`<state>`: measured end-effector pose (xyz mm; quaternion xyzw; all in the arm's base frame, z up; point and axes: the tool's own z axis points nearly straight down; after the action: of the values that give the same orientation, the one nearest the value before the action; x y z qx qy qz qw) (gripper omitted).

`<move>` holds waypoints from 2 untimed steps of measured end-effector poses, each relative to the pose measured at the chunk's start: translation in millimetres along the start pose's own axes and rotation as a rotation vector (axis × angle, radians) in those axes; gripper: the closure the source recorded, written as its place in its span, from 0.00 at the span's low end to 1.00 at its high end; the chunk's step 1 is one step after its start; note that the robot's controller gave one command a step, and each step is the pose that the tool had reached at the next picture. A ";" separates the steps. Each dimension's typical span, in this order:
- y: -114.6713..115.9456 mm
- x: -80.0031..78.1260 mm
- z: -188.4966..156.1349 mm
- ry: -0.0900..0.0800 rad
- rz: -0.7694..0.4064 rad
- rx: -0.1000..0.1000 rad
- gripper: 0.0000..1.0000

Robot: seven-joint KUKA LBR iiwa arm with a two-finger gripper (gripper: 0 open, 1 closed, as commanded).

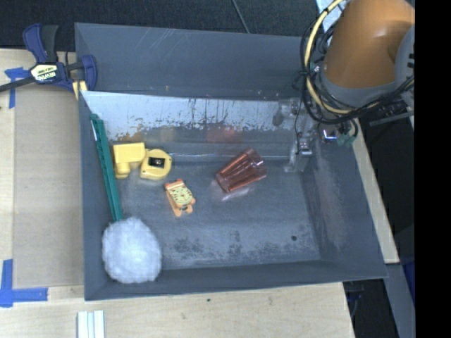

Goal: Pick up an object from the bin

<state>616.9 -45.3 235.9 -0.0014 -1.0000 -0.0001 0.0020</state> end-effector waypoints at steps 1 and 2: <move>0.2 -1.1 -5.3 -0.009 -0.001 0.000 0.00; 42.1 -10.7 79.0 0.002 -0.178 -0.002 0.00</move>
Offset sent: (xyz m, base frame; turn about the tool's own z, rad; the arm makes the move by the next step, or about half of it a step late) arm 0.0110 0.0408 -0.0759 -0.1774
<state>627.4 -3.2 156.9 0.0874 -0.9962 -0.0010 0.0028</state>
